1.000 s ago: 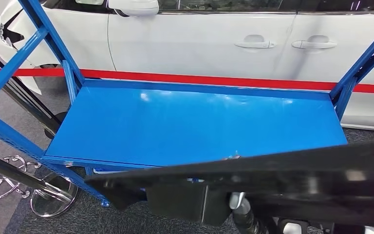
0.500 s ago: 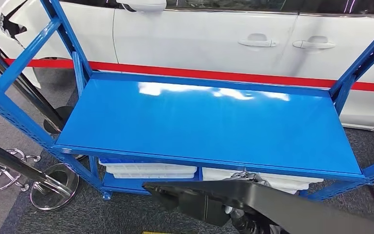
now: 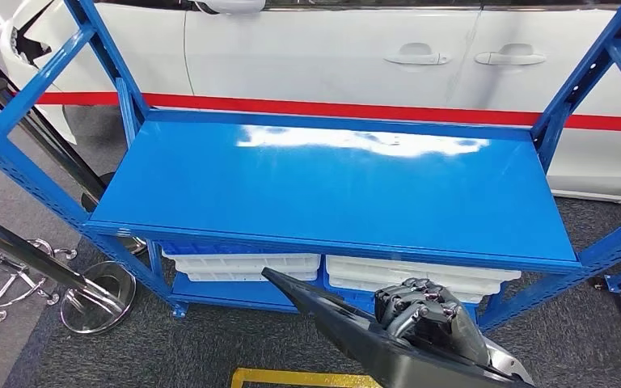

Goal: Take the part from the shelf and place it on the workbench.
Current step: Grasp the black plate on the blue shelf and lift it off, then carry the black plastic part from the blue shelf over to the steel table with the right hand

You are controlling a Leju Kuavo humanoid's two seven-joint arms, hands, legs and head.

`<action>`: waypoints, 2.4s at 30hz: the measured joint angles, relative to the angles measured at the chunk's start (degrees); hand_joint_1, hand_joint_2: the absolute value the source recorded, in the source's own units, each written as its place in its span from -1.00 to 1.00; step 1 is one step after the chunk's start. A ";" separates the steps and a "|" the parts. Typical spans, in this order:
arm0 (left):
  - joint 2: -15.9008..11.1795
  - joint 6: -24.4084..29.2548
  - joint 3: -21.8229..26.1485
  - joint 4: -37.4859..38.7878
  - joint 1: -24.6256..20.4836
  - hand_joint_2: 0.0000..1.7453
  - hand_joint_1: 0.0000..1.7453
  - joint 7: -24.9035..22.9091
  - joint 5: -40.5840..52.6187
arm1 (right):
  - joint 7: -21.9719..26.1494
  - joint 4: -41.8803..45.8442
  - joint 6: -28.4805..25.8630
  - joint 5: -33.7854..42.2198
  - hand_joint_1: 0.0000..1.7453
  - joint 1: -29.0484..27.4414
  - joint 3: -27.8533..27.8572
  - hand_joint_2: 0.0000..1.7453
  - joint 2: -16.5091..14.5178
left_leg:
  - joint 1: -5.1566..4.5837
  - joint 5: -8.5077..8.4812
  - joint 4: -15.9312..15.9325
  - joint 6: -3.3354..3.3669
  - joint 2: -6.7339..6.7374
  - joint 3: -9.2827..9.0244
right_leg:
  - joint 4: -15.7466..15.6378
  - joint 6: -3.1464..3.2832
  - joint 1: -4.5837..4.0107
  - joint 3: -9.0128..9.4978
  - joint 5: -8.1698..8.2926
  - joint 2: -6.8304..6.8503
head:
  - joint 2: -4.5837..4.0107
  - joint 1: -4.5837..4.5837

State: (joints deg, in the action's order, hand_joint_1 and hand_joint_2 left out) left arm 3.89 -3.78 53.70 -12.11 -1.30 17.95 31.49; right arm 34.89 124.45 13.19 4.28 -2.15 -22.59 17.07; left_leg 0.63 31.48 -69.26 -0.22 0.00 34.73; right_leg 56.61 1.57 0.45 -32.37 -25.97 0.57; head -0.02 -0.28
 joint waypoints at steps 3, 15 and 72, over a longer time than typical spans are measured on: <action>-0.71 -0.02 -0.01 -0.02 -0.22 1.00 -1.00 0.38 0.38 | 0.27 0.25 0.17 0.34 0.98 1.04 0.37 1.00 0.00 | -0.51 -2.34 12.32 1.35 -0.03 -7.86 | 0.04 -0.50 -0.15 -0.99 1.10 0.04 | 0.00 0.00; -1.13 -0.15 -0.02 -0.02 -0.23 1.00 -1.00 0.58 0.46 | 0.34 0.44 0.17 0.51 0.98 1.78 1.16 1.00 0.00 | -0.22 -6.60 14.97 2.77 0.63 -3.77 | 13.75 -3.33 0.76 -3.55 -6.05 -0.30 | 0.00 0.02; -2.77 -1.35 -0.27 -0.11 -1.97 1.00 -1.00 2.44 6.39 | -1.90 1.89 -7.13 -3.01 0.98 7.27 -0.49 1.00 -1.34 | -0.33 -3.96 14.97 2.83 0.68 -7.01 | 10.38 -2.79 0.38 -6.55 -5.76 -0.30 | 0.00 0.05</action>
State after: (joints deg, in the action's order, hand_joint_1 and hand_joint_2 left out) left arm 1.13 -5.13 53.43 -12.22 -3.28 20.39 37.88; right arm 33.00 126.34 6.05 1.27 5.12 -23.08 15.73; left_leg 0.31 27.52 -54.28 2.61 0.67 27.72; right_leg 66.99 -1.23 0.82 -38.92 -31.73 0.27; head -0.02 -0.23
